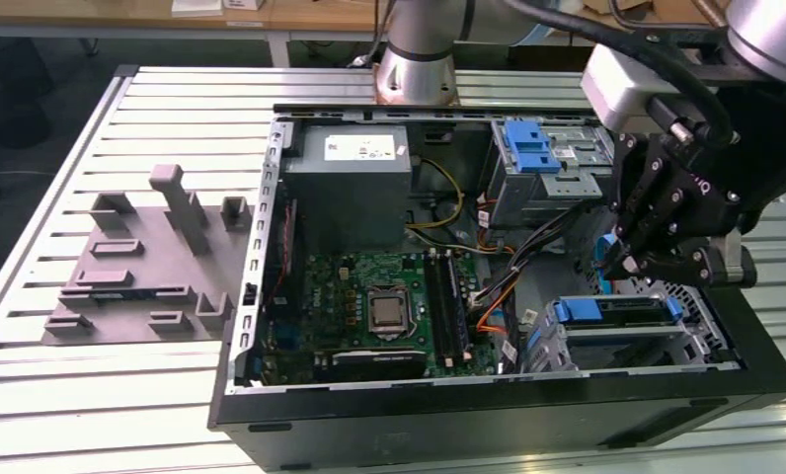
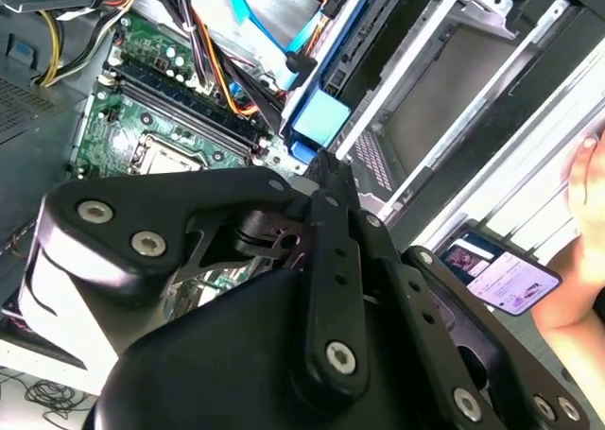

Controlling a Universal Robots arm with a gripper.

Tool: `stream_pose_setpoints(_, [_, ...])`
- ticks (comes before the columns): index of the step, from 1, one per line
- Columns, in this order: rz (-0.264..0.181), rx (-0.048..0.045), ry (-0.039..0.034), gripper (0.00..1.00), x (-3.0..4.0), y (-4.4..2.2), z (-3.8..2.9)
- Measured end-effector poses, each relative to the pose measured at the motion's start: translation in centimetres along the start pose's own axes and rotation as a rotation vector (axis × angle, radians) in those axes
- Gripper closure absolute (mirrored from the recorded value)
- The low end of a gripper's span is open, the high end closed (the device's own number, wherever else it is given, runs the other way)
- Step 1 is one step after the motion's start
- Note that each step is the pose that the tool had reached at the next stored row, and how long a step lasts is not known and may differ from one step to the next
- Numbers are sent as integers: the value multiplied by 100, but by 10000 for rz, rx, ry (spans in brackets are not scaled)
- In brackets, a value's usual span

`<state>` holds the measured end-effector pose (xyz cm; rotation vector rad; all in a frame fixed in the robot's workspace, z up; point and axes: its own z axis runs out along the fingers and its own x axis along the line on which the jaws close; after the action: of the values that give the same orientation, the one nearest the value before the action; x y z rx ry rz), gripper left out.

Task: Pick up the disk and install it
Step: 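Insert the disk into the insertion slot, then insert the first disk wire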

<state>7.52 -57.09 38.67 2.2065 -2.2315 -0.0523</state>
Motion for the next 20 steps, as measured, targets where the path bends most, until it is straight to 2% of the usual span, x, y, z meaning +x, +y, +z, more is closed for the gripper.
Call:
stream_pose_setpoints(2, [0,1,0,89,1,-1,32])
stream_pose_setpoints(13, [2,0,0,89,1,-2,42])
stream_pose_setpoints(20, [0,0,0,89,0,-28,41])
